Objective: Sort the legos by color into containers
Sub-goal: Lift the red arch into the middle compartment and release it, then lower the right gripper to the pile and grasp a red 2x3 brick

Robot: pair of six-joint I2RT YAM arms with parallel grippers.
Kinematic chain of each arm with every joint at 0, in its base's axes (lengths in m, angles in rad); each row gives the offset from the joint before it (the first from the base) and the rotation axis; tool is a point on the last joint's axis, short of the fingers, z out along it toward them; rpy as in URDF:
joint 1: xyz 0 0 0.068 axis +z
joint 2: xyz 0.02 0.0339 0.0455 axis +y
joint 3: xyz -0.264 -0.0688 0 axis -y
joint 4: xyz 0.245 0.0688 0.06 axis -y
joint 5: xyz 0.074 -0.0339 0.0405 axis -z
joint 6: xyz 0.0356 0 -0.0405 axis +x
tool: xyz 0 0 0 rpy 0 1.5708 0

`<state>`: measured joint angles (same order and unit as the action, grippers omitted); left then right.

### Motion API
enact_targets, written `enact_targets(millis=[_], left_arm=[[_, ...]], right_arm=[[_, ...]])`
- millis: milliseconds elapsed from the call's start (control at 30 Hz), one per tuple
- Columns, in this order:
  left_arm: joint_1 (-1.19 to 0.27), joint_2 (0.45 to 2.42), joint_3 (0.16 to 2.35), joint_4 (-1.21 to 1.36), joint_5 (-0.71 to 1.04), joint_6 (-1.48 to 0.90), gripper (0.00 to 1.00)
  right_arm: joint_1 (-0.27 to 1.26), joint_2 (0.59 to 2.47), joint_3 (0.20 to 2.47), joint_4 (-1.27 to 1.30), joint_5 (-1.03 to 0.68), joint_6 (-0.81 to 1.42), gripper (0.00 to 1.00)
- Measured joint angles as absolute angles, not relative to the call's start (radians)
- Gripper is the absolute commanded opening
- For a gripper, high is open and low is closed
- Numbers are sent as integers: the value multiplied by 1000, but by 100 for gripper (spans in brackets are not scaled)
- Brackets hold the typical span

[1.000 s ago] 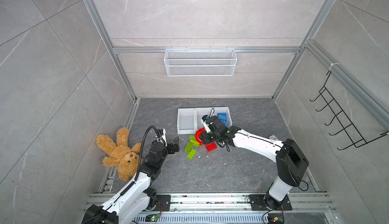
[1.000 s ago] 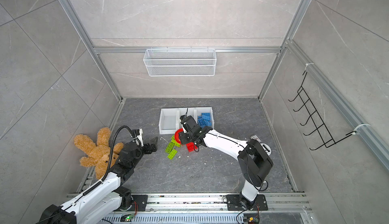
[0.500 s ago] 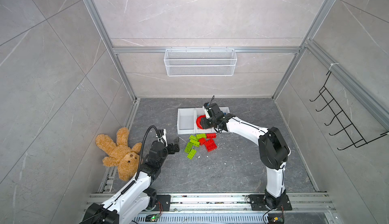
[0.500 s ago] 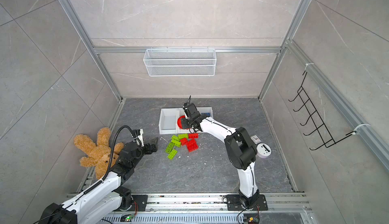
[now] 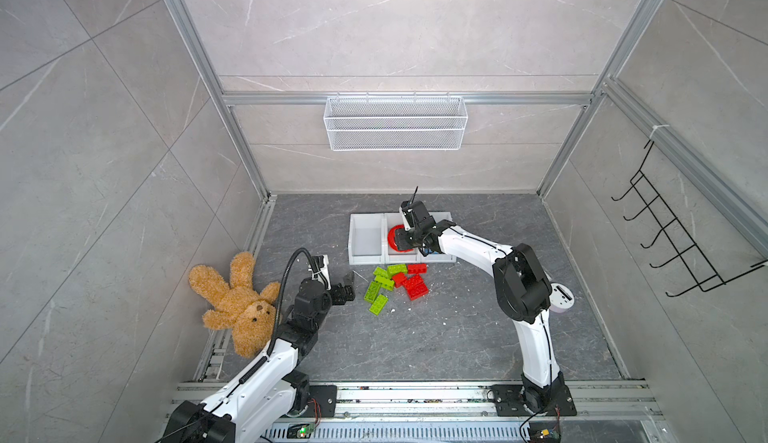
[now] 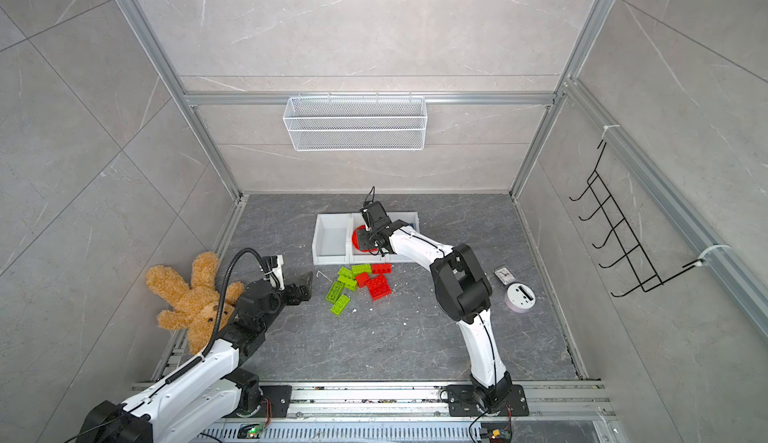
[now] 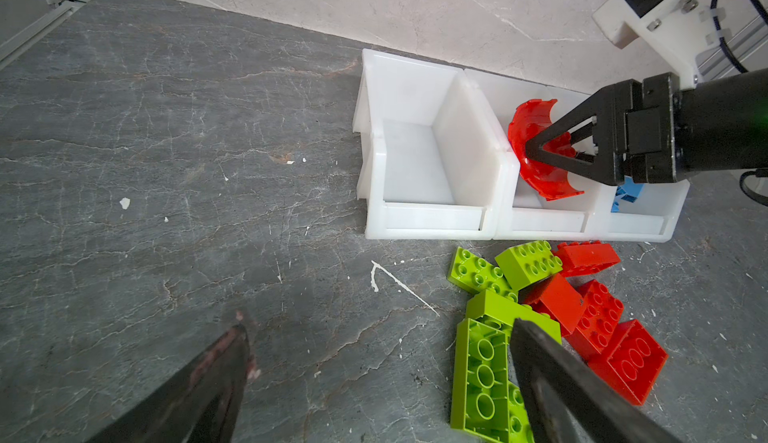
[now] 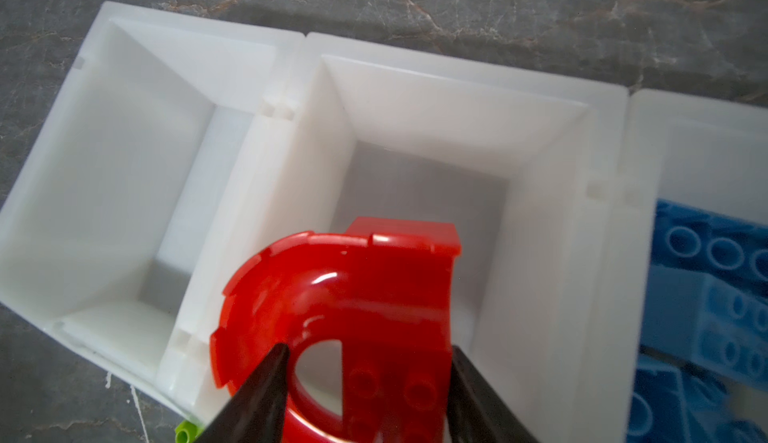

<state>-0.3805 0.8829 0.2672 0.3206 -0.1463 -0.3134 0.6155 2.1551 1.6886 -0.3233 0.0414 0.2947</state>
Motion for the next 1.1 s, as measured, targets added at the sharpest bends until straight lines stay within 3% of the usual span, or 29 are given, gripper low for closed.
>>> enact_targets(millis=[333, 533, 767, 933, 1100], left_arm=[[-381, 881, 267, 321, -145, -313, 99], [-381, 880, 267, 321, -142, -313, 99], [-381, 878, 267, 321, -126, -313, 100], [-381, 878, 267, 321, -122, -313, 99], [-381, 885, 267, 321, -121, -313, 99]], right_arm=[[617, 2098, 1626, -317, 41, 294, 71], [634, 1904, 1471, -323, 23, 285, 73], [757, 1688, 1266, -326, 49, 270, 77], [784, 1669, 1100, -328, 69, 293, 82], [786, 1694, 1071, -340, 106, 296, 84]])
